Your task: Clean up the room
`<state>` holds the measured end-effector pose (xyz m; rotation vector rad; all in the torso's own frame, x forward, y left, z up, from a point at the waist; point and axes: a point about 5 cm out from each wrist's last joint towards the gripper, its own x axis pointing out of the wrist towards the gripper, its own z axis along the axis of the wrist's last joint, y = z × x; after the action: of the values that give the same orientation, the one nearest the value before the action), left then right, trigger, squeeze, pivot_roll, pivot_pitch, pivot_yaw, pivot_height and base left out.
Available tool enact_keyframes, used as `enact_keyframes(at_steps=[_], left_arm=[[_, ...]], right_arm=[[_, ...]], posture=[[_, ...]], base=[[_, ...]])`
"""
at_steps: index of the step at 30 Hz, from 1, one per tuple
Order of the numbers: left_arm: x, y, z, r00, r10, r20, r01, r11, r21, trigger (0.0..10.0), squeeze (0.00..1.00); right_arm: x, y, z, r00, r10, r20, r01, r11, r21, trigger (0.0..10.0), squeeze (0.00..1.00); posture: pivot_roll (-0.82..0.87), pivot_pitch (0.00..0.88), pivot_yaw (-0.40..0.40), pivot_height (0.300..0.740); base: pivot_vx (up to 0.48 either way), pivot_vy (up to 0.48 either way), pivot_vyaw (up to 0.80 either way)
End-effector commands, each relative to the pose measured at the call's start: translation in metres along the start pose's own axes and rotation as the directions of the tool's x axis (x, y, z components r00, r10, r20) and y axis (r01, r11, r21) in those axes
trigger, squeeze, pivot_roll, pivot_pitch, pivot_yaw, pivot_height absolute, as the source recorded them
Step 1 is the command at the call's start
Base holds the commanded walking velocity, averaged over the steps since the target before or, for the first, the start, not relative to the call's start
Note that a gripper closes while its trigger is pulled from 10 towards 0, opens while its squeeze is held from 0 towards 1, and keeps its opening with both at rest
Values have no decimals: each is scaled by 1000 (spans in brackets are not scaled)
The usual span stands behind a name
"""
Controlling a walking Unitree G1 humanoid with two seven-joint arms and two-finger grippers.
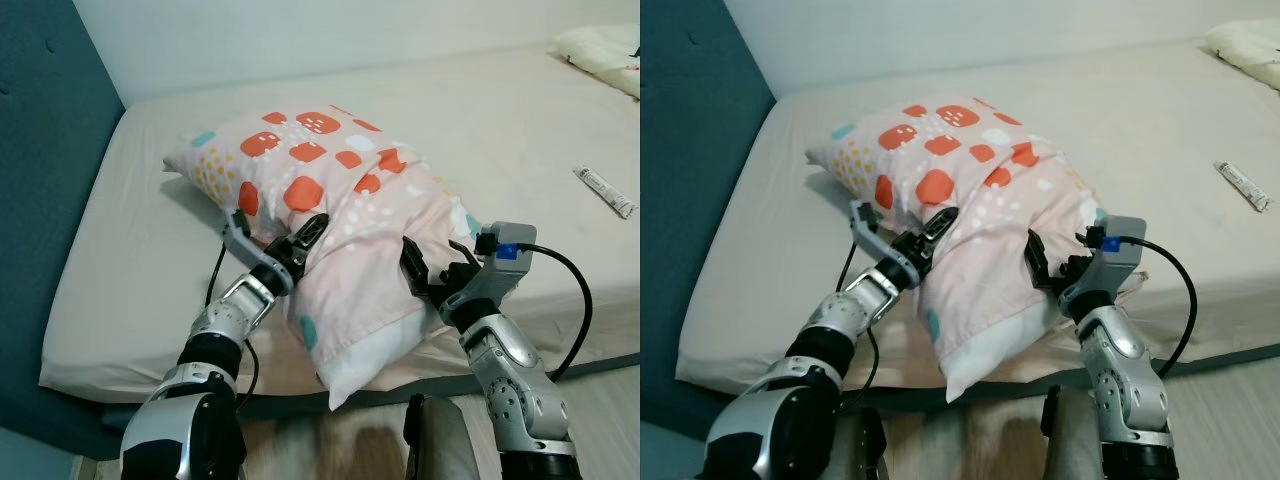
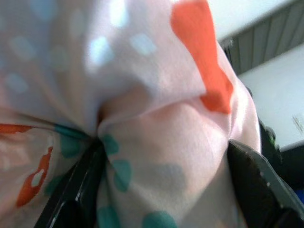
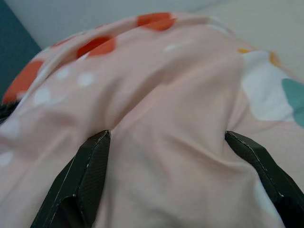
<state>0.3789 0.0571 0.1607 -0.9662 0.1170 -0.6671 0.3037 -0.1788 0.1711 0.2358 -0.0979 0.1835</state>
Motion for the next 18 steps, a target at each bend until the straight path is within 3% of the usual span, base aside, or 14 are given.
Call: enact_keyframes(at_steps=[1, 6, 7, 18], left_arm=[[11, -15, -19, 995, -37, -93, 38, 999, 15, 10000, 0], [16, -17, -30, 991, 26, -129, -20, 999, 48, 10000, 0], [17, -17, -31, 992, 36, -119, -32, 999, 35, 0, 0], [23, -22, -37, 992, 55, -112, -69, 989, -128, 0, 0]], right_arm=[[0, 8, -5, 999, 32, -21, -32, 999, 13, 10000, 0], [2, 8, -3, 999, 31, -16, -31, 999, 13, 10000, 0], [2, 8, -3, 999, 30, -14, -30, 999, 13, 10000, 0], [3, 6, 0, 1000, 24, -1, -24, 1000, 7, 10000, 0]], posture=[[30, 170, 82, 476], [31, 162, 86, 476], [32, 162, 88, 476], [29, 151, 91, 476]], base=[[0, 0, 0], [0, 0, 0], [0, 0, 0], [0, 0, 0]])
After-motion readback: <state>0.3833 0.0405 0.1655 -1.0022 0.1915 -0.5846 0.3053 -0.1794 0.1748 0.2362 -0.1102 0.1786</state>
